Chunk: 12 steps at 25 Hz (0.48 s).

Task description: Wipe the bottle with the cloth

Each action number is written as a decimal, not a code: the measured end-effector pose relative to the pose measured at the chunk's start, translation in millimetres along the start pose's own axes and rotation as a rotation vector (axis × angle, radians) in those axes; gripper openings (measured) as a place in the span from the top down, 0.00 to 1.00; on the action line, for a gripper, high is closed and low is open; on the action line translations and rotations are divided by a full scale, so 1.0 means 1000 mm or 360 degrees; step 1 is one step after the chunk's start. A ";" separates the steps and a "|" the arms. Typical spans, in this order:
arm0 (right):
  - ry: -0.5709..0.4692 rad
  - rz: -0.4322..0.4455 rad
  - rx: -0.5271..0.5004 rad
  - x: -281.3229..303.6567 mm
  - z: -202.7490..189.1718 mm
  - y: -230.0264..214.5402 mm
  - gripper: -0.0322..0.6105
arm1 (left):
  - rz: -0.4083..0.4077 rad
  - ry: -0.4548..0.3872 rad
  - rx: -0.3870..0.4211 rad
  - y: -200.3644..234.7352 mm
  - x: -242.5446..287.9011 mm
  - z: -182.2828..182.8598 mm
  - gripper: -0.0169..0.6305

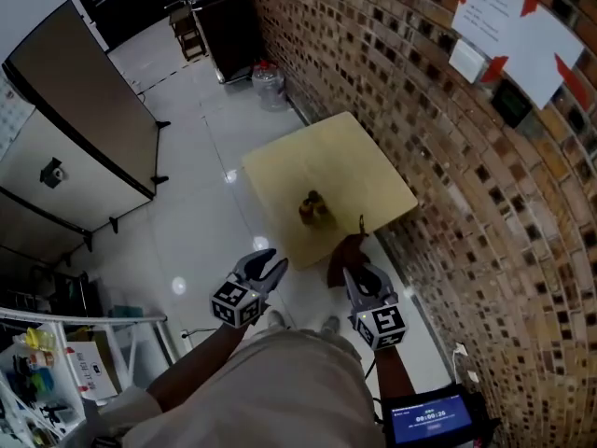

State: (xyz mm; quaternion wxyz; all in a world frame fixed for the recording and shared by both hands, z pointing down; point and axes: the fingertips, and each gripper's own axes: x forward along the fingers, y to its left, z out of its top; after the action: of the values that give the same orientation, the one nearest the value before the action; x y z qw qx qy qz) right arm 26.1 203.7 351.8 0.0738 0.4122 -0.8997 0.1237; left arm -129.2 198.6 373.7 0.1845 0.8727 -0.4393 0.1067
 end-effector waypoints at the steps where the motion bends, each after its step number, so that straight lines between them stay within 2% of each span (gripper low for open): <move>1: -0.0014 -0.0006 -0.0006 0.003 0.001 0.002 0.84 | 0.0016 0.0006 -0.0012 0.009 -0.005 -0.003 0.74; 6: -0.0039 -0.0012 -0.0011 0.011 0.003 0.021 0.85 | 0.0071 0.0055 -0.0124 0.036 -0.022 -0.028 0.75; 9: -0.0019 -0.0028 0.0025 0.008 0.001 0.029 0.85 | 0.0052 0.0092 -0.0207 0.035 -0.024 -0.042 0.76; 12: -0.0027 -0.0052 0.0031 0.006 -0.006 0.030 0.85 | 0.0016 0.0112 -0.0206 0.030 -0.021 -0.047 0.77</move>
State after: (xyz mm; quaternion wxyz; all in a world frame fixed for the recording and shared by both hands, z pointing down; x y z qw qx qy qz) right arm -0.9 219.9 354.5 0.0642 0.4285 -0.8922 0.1278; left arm -166.9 217.5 415.6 0.2553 0.8524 -0.4428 0.1097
